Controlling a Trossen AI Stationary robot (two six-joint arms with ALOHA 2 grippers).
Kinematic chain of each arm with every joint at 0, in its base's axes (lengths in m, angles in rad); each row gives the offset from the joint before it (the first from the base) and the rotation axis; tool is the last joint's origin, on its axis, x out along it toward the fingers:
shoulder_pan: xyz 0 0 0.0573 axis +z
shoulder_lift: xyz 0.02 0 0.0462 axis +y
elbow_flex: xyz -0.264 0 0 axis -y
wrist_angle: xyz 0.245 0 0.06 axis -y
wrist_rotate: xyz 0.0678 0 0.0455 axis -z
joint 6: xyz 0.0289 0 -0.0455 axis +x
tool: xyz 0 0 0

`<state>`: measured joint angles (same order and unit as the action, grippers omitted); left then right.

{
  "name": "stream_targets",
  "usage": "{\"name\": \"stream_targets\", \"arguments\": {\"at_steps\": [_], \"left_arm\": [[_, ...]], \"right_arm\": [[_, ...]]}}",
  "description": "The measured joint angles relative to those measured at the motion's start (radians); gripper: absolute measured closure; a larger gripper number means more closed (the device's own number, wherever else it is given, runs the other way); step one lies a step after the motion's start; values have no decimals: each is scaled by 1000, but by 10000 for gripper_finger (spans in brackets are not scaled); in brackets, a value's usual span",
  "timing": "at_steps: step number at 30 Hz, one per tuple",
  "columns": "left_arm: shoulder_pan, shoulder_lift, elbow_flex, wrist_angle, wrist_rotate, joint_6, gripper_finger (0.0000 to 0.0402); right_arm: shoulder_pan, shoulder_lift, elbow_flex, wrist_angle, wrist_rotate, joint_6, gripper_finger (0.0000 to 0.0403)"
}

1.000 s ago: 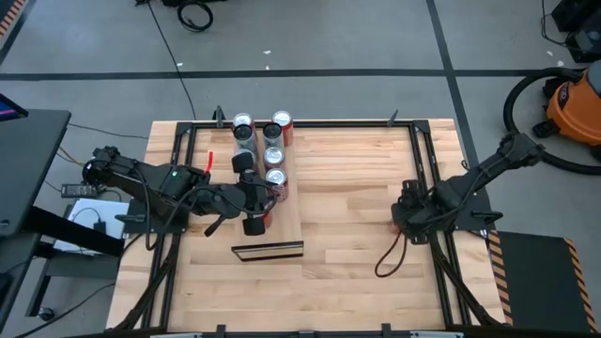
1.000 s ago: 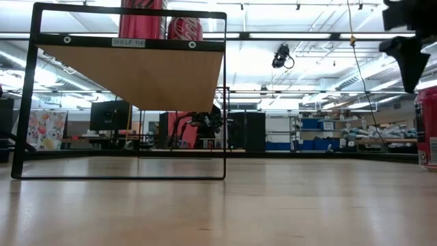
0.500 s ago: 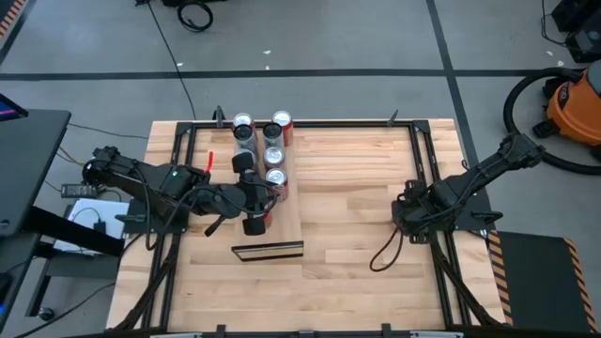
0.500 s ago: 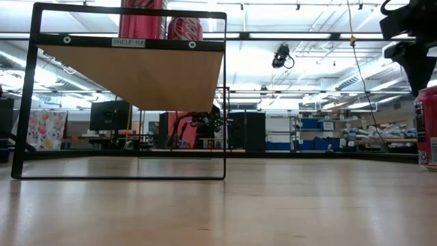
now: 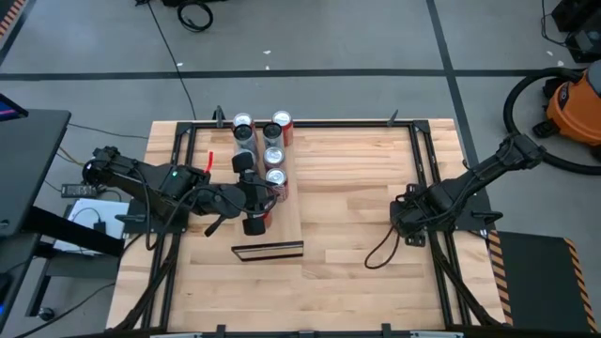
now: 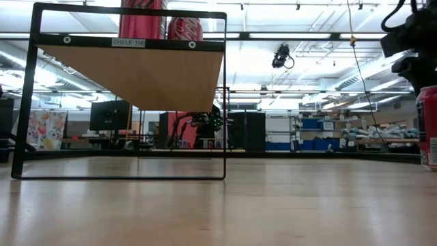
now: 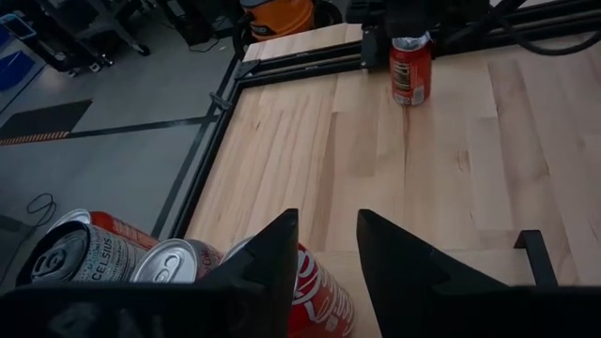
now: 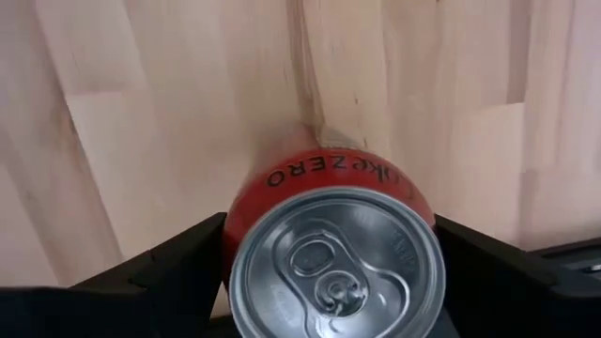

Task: Place canned beverage on shelf
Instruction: Align the red and black soda can with the other red and black soda can on the shelf

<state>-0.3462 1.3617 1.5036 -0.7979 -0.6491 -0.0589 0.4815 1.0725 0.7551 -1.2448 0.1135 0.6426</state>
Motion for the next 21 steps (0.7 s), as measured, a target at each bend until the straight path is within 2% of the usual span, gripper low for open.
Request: {"name": "stream_targets", "arguments": {"at_steps": [13, 16, 21], "left_arm": [[0, 0, 0, 0, 0, 0, 281], [0, 0, 0, 0, 0, 0, 281], [0, 0, 0, 0, 0, 1, 281]], "right_arm": [[-178, 2, -2, 87, 1, 504, 57], [-194, 2, -3, 146, 33, 489, 57], [-237, 2, 3, 169, 42, 353, 57]]}}
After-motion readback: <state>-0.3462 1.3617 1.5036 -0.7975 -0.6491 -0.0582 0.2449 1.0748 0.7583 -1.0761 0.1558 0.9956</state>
